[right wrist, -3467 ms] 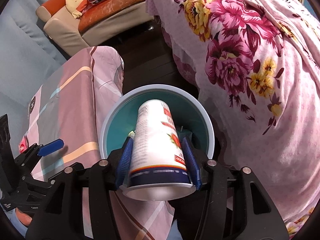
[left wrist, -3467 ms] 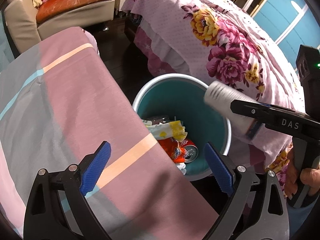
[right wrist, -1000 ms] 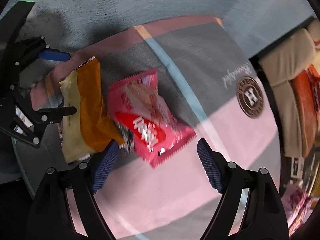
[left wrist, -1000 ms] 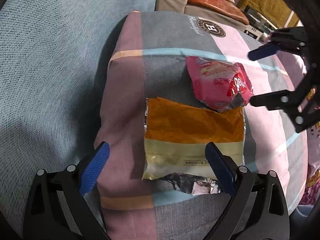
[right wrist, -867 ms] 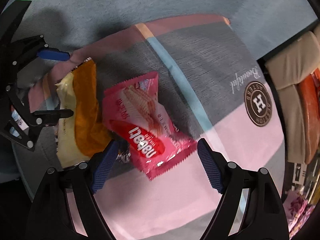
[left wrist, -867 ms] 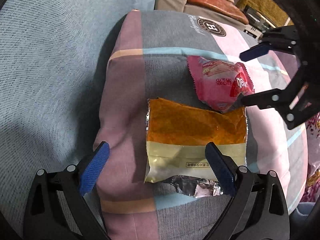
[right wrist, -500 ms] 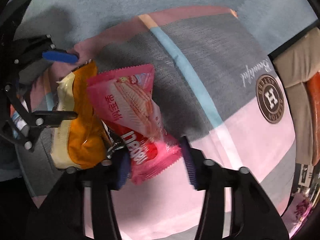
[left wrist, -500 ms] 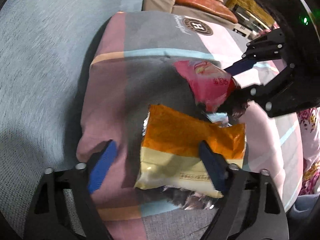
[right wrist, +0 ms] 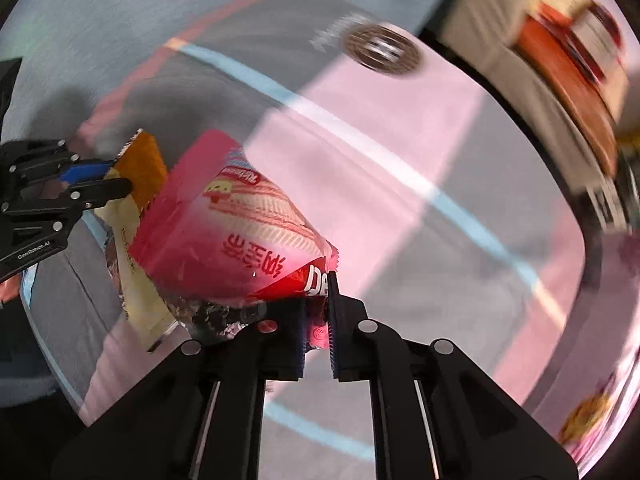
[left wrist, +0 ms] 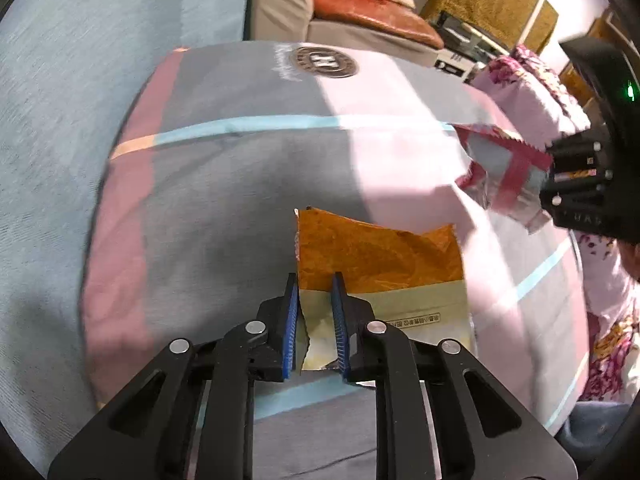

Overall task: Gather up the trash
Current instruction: 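Grasp the pink wafer bag with right tool while left tool grasps the orange snack bag, then carry the pink wafer bag and orange snack bag over the teal bin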

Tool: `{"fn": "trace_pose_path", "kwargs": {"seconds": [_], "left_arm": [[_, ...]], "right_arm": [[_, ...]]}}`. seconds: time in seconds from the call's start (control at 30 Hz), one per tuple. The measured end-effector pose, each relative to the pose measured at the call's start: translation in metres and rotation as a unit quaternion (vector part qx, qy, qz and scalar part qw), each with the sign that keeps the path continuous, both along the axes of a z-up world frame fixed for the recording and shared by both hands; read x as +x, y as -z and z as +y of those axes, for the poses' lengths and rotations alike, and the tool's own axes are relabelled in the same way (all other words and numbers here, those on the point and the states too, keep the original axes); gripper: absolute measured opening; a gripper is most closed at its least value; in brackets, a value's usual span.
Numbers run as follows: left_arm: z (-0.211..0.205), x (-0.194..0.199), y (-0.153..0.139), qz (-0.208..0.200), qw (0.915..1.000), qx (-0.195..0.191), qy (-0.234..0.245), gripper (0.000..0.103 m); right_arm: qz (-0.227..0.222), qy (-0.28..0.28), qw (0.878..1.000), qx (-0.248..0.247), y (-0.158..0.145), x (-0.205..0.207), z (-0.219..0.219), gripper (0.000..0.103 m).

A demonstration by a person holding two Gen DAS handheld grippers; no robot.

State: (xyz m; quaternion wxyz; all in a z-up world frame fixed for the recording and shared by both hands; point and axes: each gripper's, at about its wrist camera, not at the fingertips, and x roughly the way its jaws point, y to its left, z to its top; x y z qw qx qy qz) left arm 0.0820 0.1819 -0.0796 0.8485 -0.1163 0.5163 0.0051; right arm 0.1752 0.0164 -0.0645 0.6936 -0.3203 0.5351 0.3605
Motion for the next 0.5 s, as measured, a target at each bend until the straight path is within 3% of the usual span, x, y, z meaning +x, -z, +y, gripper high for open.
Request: {"fn": "trace_pose_path", "kwargs": {"seconds": [0.27,0.5], "left_arm": [[-0.061,0.009,0.002,0.004,0.9987,-0.013,0.049,0.016],[-0.086,0.019,-0.001,0.001,0.9979,-0.014,0.063,0.016]], "right_arm": [[0.009,0.109,0.994,0.027,-0.011,-0.014,-0.085,0.007],[0.023,0.164,0.984,0.068,-0.02,-0.03,-0.123,0.007]]}}
